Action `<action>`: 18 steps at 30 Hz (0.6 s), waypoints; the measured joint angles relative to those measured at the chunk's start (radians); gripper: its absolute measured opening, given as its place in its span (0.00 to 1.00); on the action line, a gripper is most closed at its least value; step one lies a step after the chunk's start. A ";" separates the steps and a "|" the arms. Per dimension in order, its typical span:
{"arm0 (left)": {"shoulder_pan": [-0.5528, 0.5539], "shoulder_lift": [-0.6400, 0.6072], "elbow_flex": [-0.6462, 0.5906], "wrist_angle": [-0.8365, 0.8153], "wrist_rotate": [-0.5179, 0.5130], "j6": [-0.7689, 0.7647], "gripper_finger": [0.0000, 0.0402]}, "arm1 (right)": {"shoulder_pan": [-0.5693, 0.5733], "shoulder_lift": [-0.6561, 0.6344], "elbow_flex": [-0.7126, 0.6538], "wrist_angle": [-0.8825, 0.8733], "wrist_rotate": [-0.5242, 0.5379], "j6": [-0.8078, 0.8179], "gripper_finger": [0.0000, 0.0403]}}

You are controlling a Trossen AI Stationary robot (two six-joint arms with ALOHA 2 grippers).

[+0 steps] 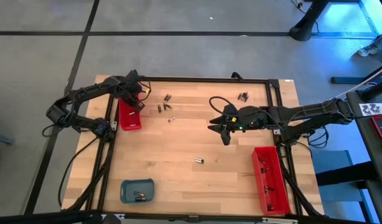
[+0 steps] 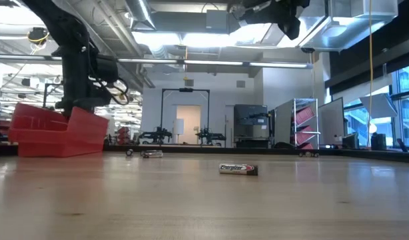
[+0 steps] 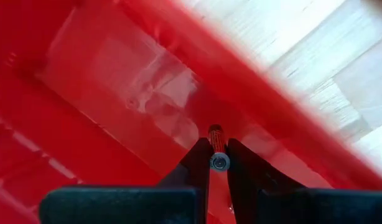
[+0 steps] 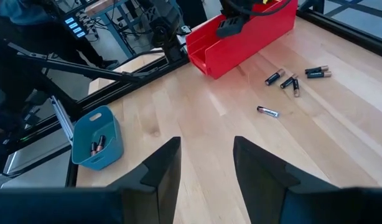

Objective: Sort batteries
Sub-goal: Put the silver battery into the top red bin

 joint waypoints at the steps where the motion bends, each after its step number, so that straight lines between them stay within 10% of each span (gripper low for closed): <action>1: 0.000 0.010 0.000 0.001 0.001 0.007 0.06 | 0.000 0.000 0.000 0.000 -0.001 0.000 0.37; 18: 0.000 0.035 0.003 -0.022 -0.005 0.090 0.14 | 0.000 0.000 0.000 -0.002 -0.010 0.000 0.37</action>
